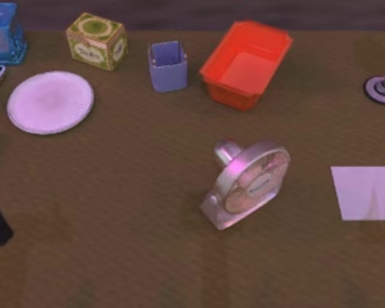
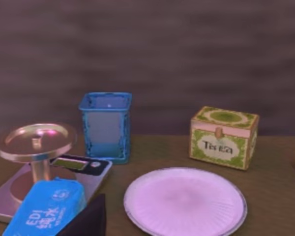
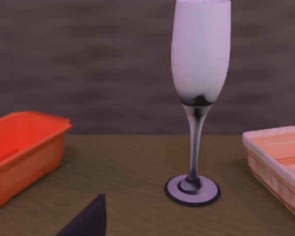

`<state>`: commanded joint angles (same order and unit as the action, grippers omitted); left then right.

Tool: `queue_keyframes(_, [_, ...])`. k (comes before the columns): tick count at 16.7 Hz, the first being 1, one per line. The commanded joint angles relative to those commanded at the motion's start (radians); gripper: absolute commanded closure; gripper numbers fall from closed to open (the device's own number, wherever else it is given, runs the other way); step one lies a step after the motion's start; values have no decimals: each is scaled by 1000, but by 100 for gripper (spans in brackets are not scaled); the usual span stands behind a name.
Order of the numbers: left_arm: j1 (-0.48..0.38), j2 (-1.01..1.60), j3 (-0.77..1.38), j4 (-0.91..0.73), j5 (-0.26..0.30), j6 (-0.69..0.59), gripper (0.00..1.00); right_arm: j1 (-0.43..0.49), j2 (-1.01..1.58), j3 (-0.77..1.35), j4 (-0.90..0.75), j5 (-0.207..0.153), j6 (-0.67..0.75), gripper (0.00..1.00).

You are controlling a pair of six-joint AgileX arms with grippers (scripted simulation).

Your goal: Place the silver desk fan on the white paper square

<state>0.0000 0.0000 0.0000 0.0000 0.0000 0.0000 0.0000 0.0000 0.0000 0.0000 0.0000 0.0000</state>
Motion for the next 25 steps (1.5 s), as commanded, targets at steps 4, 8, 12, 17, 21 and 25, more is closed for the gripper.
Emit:
queue_keyframes(4, [0,0,0,0,0,0,0,9,29,16,-29,5,15,0])
queue_keyframes(8, [0,0,0,0,0,0,0,58,201,127,-191,33,113,0])
queue_keyframes(12, [0,0,0,0,0,0,0,140,485,370,-426,63,306,0])
queue_keyframes(17, [0,0,0,0,0,0,0,273,898,837,-728,75,650,0])
queue_keyframes(21, [0,0,0,0,0,0,0,387,1238,1261,-953,64,958,0])
queue_keyframes(25, [0,0,0,0,0,0,0,493,1588,1635,-1164,43,1241,0])
